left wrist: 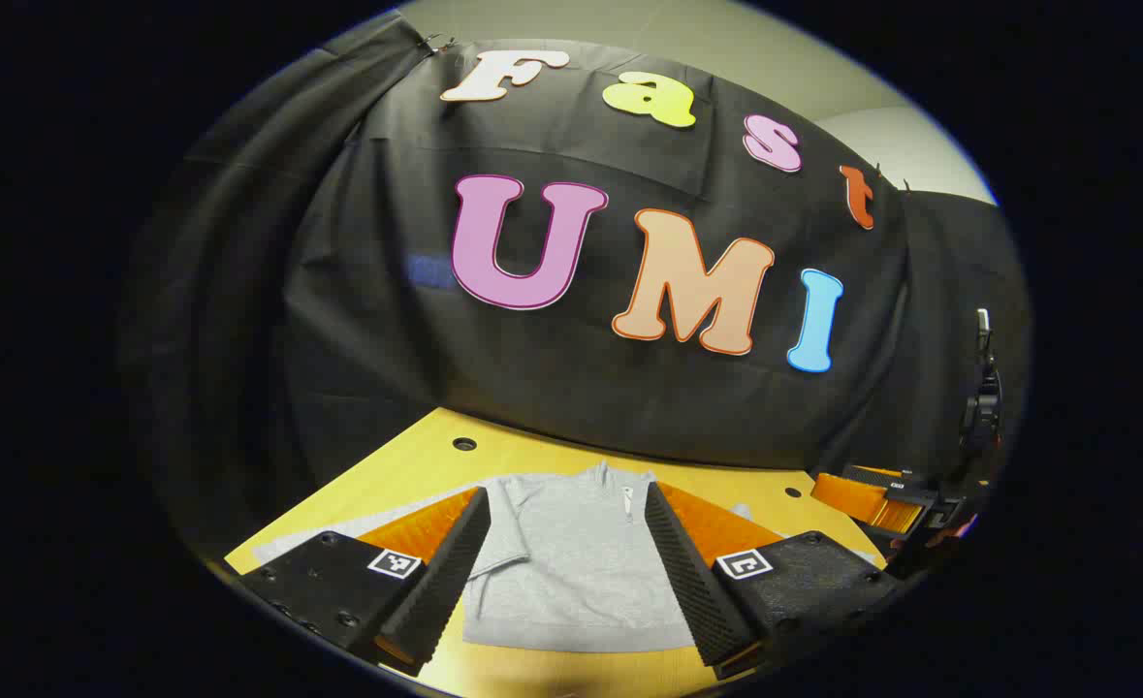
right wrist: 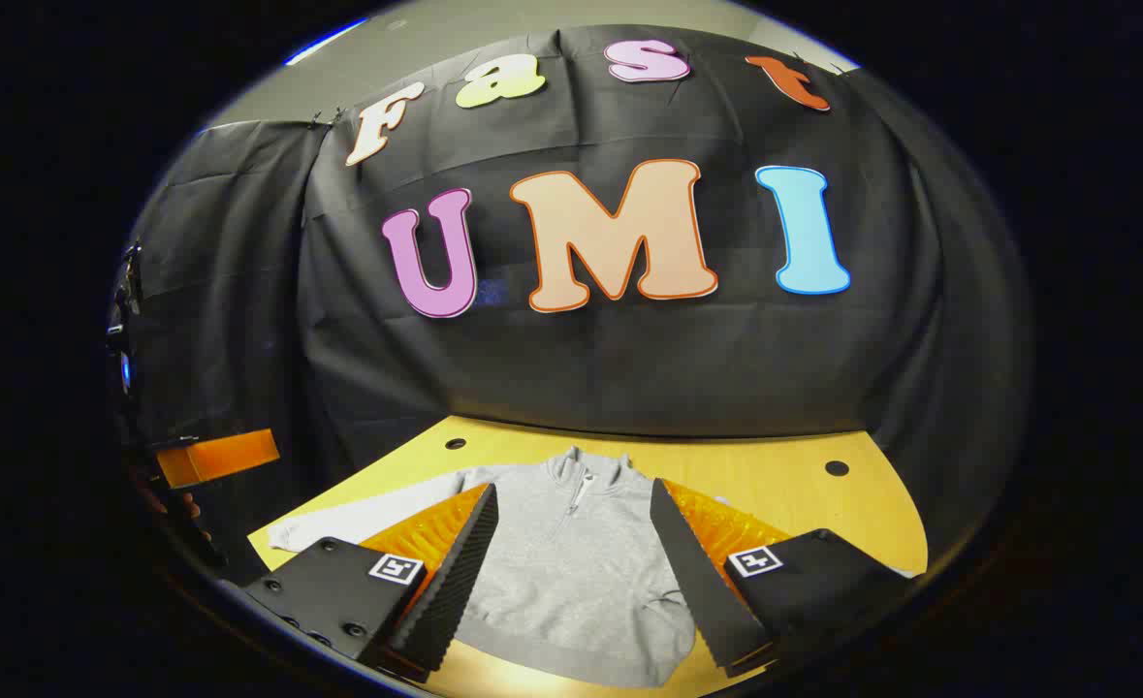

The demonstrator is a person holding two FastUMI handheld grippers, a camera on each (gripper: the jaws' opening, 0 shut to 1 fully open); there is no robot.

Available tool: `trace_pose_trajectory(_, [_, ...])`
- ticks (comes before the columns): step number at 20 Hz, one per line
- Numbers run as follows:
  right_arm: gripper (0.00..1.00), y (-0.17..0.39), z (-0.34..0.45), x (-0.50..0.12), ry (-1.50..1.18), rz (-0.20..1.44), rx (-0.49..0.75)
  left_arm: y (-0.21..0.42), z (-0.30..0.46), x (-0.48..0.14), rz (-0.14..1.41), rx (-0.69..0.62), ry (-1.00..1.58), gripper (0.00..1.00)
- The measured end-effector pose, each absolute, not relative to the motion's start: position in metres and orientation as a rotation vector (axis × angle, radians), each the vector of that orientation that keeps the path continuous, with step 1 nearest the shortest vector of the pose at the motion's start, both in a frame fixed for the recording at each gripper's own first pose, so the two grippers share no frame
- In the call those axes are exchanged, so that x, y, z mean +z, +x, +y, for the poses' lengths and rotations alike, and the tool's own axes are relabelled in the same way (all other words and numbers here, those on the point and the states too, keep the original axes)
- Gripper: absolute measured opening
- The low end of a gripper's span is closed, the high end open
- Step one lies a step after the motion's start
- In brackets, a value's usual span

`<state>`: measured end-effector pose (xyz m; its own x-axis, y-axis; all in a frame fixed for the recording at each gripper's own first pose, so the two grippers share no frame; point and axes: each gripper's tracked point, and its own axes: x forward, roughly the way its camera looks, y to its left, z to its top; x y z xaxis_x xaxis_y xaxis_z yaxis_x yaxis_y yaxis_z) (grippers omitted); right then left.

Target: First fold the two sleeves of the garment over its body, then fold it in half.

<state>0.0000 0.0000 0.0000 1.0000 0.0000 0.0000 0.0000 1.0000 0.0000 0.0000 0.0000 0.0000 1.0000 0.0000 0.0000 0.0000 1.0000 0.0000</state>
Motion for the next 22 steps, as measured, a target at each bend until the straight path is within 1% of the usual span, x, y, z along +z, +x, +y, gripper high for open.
trace_pose_trajectory(1, [0.98, 0.002, 0.003, 0.0, 0.0, 0.001, 0.006, -0.002, 0.004, 0.001, -0.002, 0.01, 0.006, 0.94])
trace_pose_trajectory(4, [0.98, 0.004, 0.012, -0.006, -0.013, 0.01, 0.023, -0.008, 0.012, 0.002, -0.004, 0.035, 0.015, 0.94])
trace_pose_trajectory(5, [0.95, 0.003, 0.014, -0.007, -0.019, 0.013, 0.029, -0.01, 0.013, 0.002, -0.003, 0.04, 0.019, 0.94])
trace_pose_trajectory(6, [0.95, 0.001, 0.016, -0.009, -0.027, 0.011, 0.031, -0.012, 0.014, 0.003, -0.003, 0.042, 0.025, 0.94])
trace_pose_trajectory(7, [0.98, 0.0, 0.017, -0.008, -0.031, 0.008, 0.03, -0.013, 0.014, 0.002, -0.005, 0.04, 0.031, 0.94])
trace_pose_trajectory(11, [0.98, -0.012, 0.02, -0.009, -0.024, -0.006, 0.029, -0.016, 0.01, 0.001, -0.011, 0.012, 0.043, 0.94])
trace_pose_trajectory(12, [0.95, -0.016, 0.019, -0.007, -0.025, -0.017, 0.019, -0.017, 0.009, 0.002, -0.016, 0.002, 0.041, 0.94])
trace_pose_trajectory(13, [0.98, -0.02, 0.017, -0.004, -0.026, -0.029, 0.004, -0.018, 0.008, 0.0, -0.017, -0.01, 0.035, 0.93])
trace_pose_trajectory(15, [0.98, -0.029, 0.006, -0.003, -0.029, -0.046, -0.041, -0.016, 0.009, -0.007, -0.005, -0.03, 0.019, 0.94])
trace_pose_trajectory(16, [0.98, -0.033, 0.001, -0.004, -0.032, -0.052, -0.067, -0.015, 0.01, -0.01, 0.005, -0.035, 0.012, 0.93])
trace_pose_trajectory(18, [0.98, -0.04, -0.01, -0.006, -0.029, -0.052, -0.117, -0.01, 0.022, -0.014, 0.006, -0.022, 0.002, 0.95])
trace_pose_trajectory(19, [0.98, -0.043, -0.014, -0.009, -0.024, -0.048, -0.138, -0.007, 0.026, -0.02, 0.024, -0.021, -0.003, 0.94])
trace_pose_trajectory(20, [0.95, -0.047, -0.02, -0.009, -0.023, -0.049, -0.16, -0.005, 0.031, -0.025, 0.044, -0.014, -0.004, 0.94])
trace_pose_trajectory(21, [0.98, -0.051, -0.026, -0.008, -0.023, -0.048, -0.179, -0.001, 0.039, -0.027, 0.052, -0.004, -0.004, 0.94])
trace_pose_trajectory(22, [0.98, -0.054, -0.03, -0.009, -0.029, -0.052, -0.194, 0.001, 0.044, -0.027, 0.056, 0.001, -0.004, 0.94])
